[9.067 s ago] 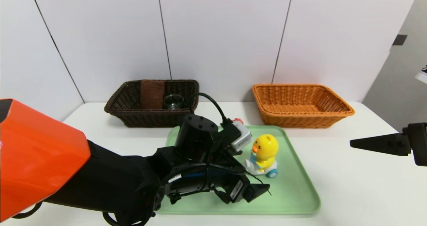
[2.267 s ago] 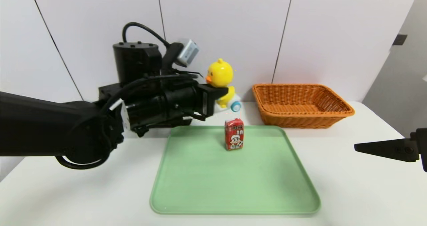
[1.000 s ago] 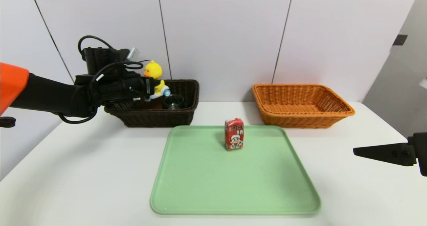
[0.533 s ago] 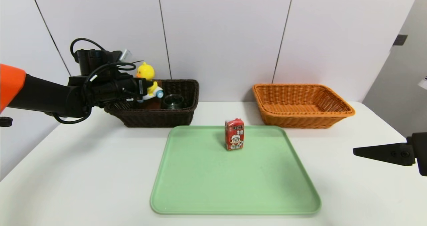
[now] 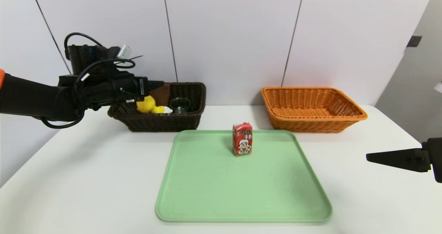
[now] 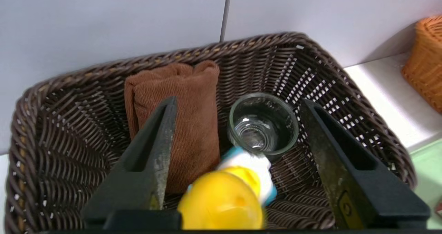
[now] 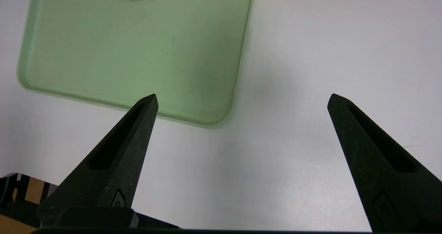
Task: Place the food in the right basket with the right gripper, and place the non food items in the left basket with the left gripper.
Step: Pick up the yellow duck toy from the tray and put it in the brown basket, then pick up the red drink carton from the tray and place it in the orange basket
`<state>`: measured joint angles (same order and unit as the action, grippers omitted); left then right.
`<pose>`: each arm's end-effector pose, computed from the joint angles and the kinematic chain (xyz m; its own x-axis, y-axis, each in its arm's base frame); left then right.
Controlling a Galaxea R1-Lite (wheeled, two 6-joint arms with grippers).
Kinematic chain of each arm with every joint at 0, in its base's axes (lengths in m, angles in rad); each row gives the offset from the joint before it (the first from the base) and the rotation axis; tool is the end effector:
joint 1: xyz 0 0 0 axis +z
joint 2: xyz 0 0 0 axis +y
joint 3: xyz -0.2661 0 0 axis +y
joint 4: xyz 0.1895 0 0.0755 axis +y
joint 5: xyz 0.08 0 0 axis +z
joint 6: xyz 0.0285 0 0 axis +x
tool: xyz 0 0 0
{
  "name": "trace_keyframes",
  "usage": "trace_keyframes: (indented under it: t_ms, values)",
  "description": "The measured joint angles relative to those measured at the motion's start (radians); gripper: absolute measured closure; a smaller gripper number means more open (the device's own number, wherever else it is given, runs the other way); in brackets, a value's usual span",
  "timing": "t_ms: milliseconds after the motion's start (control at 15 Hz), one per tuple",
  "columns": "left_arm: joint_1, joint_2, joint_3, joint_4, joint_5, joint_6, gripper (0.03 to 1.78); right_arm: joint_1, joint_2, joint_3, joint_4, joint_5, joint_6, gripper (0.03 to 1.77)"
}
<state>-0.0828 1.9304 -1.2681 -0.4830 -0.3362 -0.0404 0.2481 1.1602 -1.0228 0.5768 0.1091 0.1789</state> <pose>0.3926 -0.0420 0.1730 0.8984 -0.4056 -0.1684 0.3941 0.9138 -0.0985 0.1676 0.0457 0.2219 0.7014 0.2900 -0.6511 -0.2057 0.9570 0.2046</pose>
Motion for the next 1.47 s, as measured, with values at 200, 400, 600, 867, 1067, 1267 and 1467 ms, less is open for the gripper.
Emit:
trace_keyframes:
  t_ms: [200, 400, 600, 867, 1067, 1267, 1467]
  values:
    - [0.0, -0.042, 0.016, -0.001, 0.0, -0.004, 0.4, 0.001, -0.003, 0.0, 0.0, 0.0, -0.001, 0.1]
    - [0.0, -0.084, 0.023, -0.001, 0.003, -0.009, 0.31, 0.002, -0.009, 0.0, 0.0, 0.001, -0.001, 0.1]
    - [-0.006, -0.127, 0.037, 0.002, 0.003, -0.048, 0.24, 0.002, -0.012, -0.002, -0.001, 0.002, -0.001, 0.1]
    - [-0.084, -0.201, 0.107, 0.054, 0.014, -0.127, 0.19, 0.001, 0.003, -0.023, -0.003, -0.001, -0.003, 0.1]
    - [-0.203, -0.287, 0.218, 0.119, 0.02, -0.154, 0.16, 0.004, 0.046, -0.062, -0.025, 0.0, -0.005, 0.1]
    - [-0.309, -0.368, 0.324, 0.15, 0.021, -0.17, 0.14, 0.015, 0.111, -0.118, -0.05, 0.002, -0.006, 0.1]
    - [-0.379, -0.447, 0.401, 0.192, 0.016, -0.154, 0.14, 0.035, 0.193, -0.182, -0.051, 0.005, -0.014, 0.1]
